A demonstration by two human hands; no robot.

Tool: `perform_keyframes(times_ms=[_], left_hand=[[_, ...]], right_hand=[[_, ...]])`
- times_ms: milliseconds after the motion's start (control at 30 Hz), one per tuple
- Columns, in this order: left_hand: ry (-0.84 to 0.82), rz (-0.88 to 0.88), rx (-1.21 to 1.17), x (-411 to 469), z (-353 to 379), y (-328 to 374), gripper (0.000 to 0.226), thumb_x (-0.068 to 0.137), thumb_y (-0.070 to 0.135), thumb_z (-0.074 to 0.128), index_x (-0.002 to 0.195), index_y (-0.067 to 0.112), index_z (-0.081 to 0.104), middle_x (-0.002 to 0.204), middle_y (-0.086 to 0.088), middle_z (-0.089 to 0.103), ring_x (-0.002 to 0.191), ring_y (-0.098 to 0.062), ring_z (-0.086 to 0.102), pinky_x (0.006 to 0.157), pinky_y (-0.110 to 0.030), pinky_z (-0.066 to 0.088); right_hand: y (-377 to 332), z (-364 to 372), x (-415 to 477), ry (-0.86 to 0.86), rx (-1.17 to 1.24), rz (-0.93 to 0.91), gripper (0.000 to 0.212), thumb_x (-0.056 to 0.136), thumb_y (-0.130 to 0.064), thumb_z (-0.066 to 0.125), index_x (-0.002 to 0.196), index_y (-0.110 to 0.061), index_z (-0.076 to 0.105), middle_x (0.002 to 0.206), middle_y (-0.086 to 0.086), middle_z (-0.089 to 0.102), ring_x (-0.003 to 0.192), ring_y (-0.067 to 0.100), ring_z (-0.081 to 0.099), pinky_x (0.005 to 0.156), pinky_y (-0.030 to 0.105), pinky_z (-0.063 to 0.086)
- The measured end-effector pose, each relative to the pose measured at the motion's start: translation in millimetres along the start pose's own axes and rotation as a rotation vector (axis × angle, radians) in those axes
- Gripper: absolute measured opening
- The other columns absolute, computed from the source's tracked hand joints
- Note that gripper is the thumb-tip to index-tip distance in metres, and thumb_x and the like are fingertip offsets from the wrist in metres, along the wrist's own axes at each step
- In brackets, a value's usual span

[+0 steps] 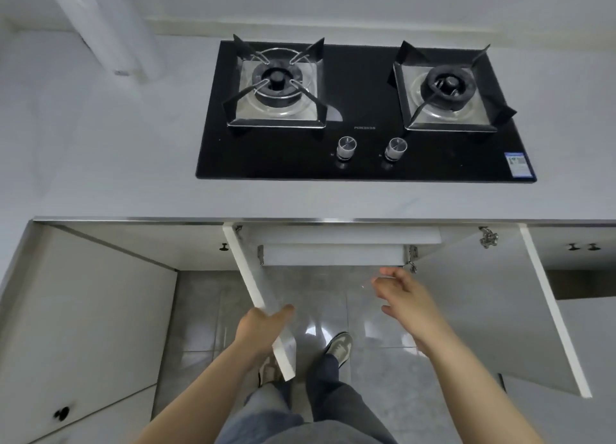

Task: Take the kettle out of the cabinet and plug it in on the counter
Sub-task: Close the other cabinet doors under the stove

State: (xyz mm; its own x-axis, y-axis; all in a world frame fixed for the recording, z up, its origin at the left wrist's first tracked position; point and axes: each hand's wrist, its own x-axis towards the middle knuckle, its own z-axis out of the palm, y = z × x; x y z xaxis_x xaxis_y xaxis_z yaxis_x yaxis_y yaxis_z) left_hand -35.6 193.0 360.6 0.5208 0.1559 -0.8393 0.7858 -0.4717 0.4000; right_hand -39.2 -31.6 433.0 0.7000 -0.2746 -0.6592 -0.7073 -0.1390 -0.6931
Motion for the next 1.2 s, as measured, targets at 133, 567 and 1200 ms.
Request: perform_keyframes(times_ms=[133,567,1200], left_hand=[[-0.009,-0.092,-0.202,3,28,35,0.056,0.074,0.051,0.067,0.101,0.001,0.066,0.095,-0.015,0.072,0.08,-0.026,0.069,0.076,-0.038,0.058],[-0.193,-0.216,-0.703,34,70,130,0.093,0.049,0.071,0.075,0.113,0.016,0.036,0.116,-0.017,0.048,0.109,-0.041,0.057,0.095,-0.053,0.05],[-0.233,-0.27,-0.96,80,72,172,0.036,0.085,0.025,0.068,0.107,0.001,0.053,0.118,-0.021,0.058,0.113,-0.036,0.059,0.099,-0.048,0.048]], right_hand=[[-1,-41,15,0.027,-0.018,-0.002,0.025,0.088,-0.026,0.06,0.113,-0.023,0.056,0.111,-0.002,0.063,0.109,0.016,0.058,0.105,0.043,0.043],[6,-90,38,0.051,-0.001,0.028,0.032,0.089,-0.024,0.061,0.12,-0.016,0.056,0.109,0.002,0.062,0.104,0.018,0.059,0.101,0.041,0.046],[-4,-88,66,0.113,0.072,0.079,0.035,0.088,-0.026,0.062,0.121,-0.016,0.056,0.112,0.003,0.061,0.108,0.021,0.059,0.103,0.045,0.045]])
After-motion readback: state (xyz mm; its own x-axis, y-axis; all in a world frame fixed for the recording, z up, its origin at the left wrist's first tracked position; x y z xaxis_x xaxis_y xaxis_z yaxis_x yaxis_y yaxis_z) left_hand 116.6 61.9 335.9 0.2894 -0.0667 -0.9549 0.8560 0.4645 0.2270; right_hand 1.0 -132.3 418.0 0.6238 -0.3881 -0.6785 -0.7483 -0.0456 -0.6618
